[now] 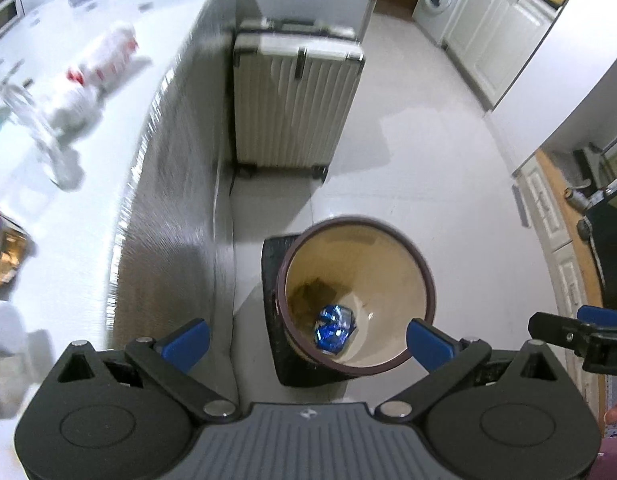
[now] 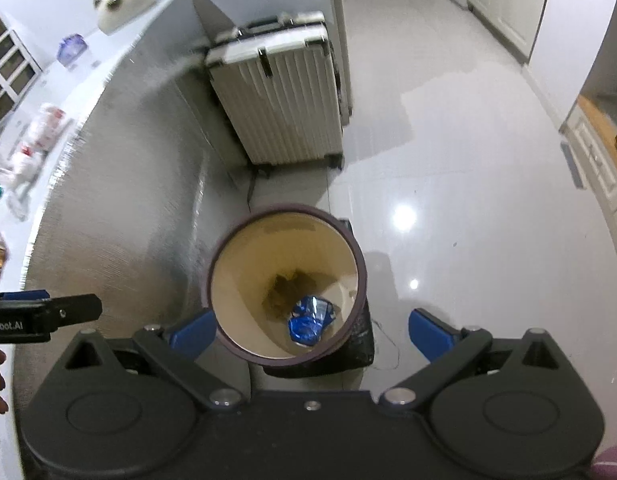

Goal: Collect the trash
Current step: 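Move both grippers back from the bin toward the table, then grasp the clear plastic bottle with the left gripper while the right gripper grasps the red wrapper, then carry the bottle and red wrapper with both grippers over the trash bin, then open the left gripper dropping the bottle while the right gripper drops the red wrapper into the bin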

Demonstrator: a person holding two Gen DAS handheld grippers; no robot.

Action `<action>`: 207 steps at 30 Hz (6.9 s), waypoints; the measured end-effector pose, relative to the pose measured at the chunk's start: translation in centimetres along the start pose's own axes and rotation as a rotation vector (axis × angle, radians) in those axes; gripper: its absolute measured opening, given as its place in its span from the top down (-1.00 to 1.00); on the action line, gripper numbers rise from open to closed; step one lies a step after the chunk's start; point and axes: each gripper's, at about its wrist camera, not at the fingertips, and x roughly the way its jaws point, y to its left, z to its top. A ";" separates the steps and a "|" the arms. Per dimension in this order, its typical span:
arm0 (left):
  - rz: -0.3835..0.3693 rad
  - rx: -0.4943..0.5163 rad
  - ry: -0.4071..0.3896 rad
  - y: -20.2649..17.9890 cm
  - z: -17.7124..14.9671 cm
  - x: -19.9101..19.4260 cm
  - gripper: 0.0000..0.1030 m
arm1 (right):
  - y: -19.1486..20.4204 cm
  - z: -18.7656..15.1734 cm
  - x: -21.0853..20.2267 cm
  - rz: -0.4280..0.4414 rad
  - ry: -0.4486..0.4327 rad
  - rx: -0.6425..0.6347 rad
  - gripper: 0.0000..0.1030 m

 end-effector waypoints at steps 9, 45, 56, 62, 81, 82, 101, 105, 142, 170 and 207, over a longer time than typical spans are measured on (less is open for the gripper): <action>-0.032 0.008 -0.145 1.7 -0.9 -8.7 -1.00 | 3.9 0.1 -7.5 0.014 -0.149 -0.050 -1.00; -0.154 0.103 -0.405 28.0 -7.2 -23.4 -1.00 | 31.2 -4.5 -8.9 0.302 -0.250 0.029 -0.60; -0.218 0.215 -0.196 33.1 -4.3 -14.0 -1.00 | 32.7 -3.3 -0.8 0.280 -0.105 0.270 -0.09; -0.311 0.168 -0.056 35.5 -3.3 -10.3 -0.96 | 33.5 -2.8 2.4 0.259 -0.036 0.287 0.04; -0.398 0.142 0.076 37.6 -11.2 -14.3 -0.85 | 45.5 -0.7 3.8 0.423 0.024 -0.097 0.03; -0.388 0.146 0.073 37.5 -11.2 -14.5 -0.84 | 45.8 -0.3 3.4 0.417 0.002 -0.147 0.02; -0.203 0.302 0.089 34.0 -9.2 -12.8 -0.43 | 44.7 1.0 8.6 0.225 0.097 -0.741 -0.20; -0.175 0.271 0.106 34.1 -9.0 -11.9 -0.28 | 44.2 -0.3 7.8 0.202 0.075 -0.701 -0.10; 0.062 -0.101 -0.267 31.5 -10.8 -22.4 -0.23 | 39.5 -8.2 -8.6 0.167 -0.201 -0.358 0.02; 0.014 -0.087 -0.270 13.9 -5.1 -18.1 -0.23 | 21.3 -2.7 -11.4 0.102 -0.256 -0.250 0.02; -0.190 -0.065 0.479 -5.0 3.9 20.8 -0.25 | -3.4 2.9 10.0 0.047 0.128 0.008 0.02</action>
